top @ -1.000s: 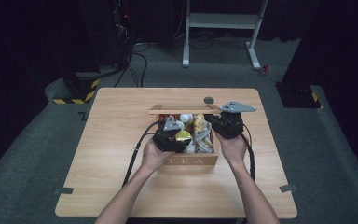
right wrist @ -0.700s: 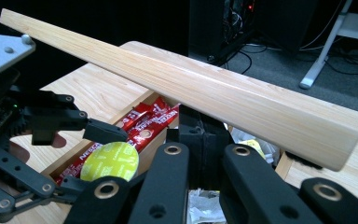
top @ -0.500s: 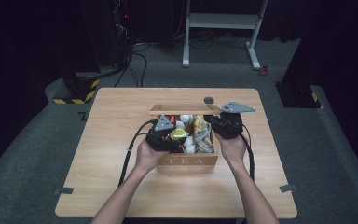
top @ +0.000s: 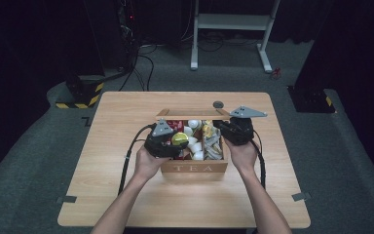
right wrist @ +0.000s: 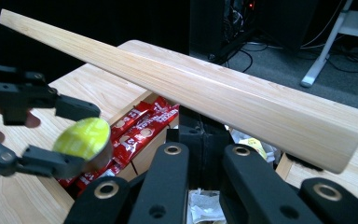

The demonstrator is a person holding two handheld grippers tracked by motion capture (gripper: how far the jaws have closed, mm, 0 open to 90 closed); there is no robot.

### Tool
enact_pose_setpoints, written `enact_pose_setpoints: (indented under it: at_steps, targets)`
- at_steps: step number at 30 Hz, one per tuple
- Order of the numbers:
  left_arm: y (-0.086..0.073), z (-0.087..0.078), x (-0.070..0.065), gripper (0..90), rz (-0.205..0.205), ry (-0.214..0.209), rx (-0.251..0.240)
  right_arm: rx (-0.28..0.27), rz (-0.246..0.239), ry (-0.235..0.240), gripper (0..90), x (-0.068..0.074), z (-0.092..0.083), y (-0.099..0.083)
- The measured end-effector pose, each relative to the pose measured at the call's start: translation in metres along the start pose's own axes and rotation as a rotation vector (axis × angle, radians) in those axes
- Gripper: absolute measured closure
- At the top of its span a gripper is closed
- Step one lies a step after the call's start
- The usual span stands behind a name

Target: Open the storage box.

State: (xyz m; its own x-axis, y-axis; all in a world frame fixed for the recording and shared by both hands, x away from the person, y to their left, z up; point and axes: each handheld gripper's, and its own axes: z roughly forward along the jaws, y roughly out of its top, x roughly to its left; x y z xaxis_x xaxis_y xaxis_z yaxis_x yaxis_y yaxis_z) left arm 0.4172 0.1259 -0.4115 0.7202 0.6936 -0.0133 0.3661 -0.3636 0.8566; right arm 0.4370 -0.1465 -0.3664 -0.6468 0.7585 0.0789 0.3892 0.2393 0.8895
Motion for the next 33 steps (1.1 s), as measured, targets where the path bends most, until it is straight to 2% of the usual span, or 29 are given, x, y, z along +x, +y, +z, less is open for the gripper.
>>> enact_pose_setpoints:
  at_steps: [7, 10, 17, 24, 33]
  targets:
    - [0.001, -0.016, 0.004, 38.5, -0.008, 0.009, -0.031, 0.005, -0.003, -0.003, 89.9, 0.001, 0.0, -0.001]
    - [-0.001, -0.02, 0.007, 38.5, -0.023, 0.008, -0.035, 0.005, -0.003, -0.003, 89.9, 0.001, 0.0, 0.0]
    - [-0.005, -0.036, 0.013, 38.4, -0.042, 0.033, -0.049, -0.001, 0.003, -0.003, 89.4, 0.001, 0.0, -0.001]
    - [-0.008, -0.047, 0.018, 38.5, -0.048, 0.045, -0.052, -0.002, 0.003, 0.0, 89.2, 0.001, 0.001, -0.002]
    - [-0.018, -0.062, 0.029, 38.4, -0.098, 0.051, -0.076, -0.008, -0.001, 0.0, 89.4, 0.001, 0.0, -0.005]
